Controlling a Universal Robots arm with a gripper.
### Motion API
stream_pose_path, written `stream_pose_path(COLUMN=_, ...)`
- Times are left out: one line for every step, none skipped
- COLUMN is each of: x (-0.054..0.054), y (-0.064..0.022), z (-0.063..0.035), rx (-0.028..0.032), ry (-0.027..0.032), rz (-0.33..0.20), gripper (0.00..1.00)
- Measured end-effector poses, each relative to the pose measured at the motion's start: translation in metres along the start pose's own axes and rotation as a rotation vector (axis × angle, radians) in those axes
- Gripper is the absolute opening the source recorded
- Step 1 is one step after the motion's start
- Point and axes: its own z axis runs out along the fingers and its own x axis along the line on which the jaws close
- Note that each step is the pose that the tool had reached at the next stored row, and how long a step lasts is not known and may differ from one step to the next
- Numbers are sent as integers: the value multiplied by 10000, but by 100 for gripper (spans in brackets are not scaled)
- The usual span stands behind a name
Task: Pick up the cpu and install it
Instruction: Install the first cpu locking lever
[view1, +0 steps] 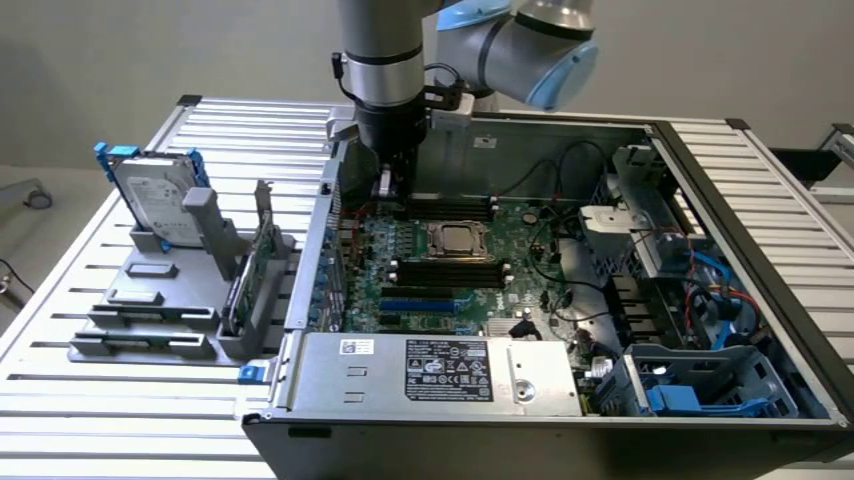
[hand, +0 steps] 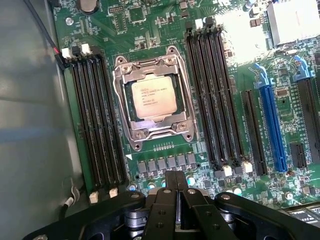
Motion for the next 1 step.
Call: stream_pose_path(x=0, y=0, z=0, rx=-1, ry=-6, rz=-1, gripper=11)
